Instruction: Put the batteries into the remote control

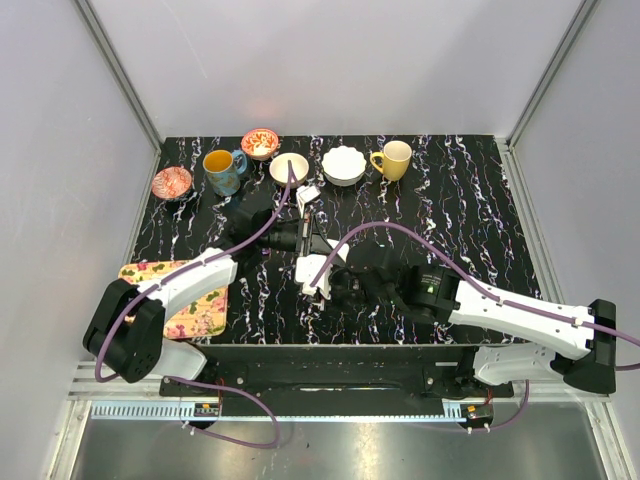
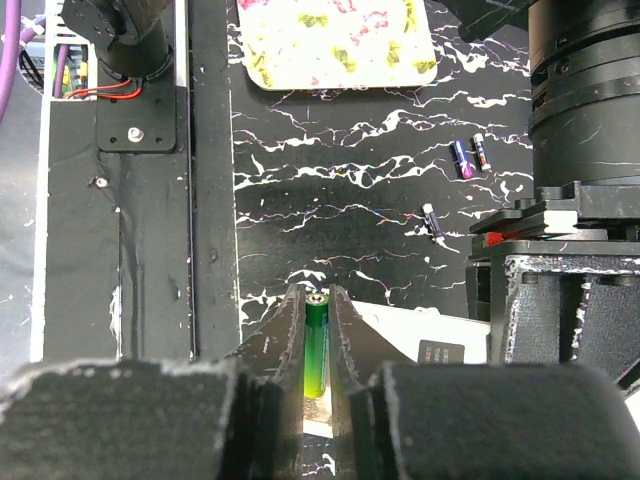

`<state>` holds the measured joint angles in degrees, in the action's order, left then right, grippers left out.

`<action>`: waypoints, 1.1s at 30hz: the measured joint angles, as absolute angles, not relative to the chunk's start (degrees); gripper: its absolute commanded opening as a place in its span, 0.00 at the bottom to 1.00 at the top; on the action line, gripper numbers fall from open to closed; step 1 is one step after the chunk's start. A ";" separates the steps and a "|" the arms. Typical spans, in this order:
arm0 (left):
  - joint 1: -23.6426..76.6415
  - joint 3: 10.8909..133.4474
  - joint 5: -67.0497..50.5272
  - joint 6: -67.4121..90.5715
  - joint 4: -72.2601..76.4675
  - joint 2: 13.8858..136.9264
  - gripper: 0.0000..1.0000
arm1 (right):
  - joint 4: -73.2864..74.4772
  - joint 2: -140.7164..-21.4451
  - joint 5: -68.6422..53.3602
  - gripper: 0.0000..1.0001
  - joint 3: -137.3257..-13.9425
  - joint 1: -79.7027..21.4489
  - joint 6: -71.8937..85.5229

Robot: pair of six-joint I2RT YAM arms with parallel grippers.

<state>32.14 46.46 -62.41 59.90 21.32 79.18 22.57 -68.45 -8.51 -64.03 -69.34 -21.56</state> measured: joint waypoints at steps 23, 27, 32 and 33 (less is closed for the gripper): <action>32.18 46.48 -61.25 58.39 19.90 78.70 0.00 | 23.88 -68.45 -6.92 0.00 -63.72 -69.38 -20.10; 32.18 46.48 -60.97 58.26 19.77 78.30 0.00 | 23.88 -68.42 -6.92 0.00 -63.72 -69.38 -19.88; 32.18 46.48 -60.69 58.26 19.75 78.06 0.00 | 24.01 -68.42 -6.94 0.00 -63.77 -69.38 -19.68; 32.18 46.48 -60.60 58.26 19.75 78.06 0.00 | 24.27 -68.45 -6.94 0.00 -63.88 -69.41 -19.70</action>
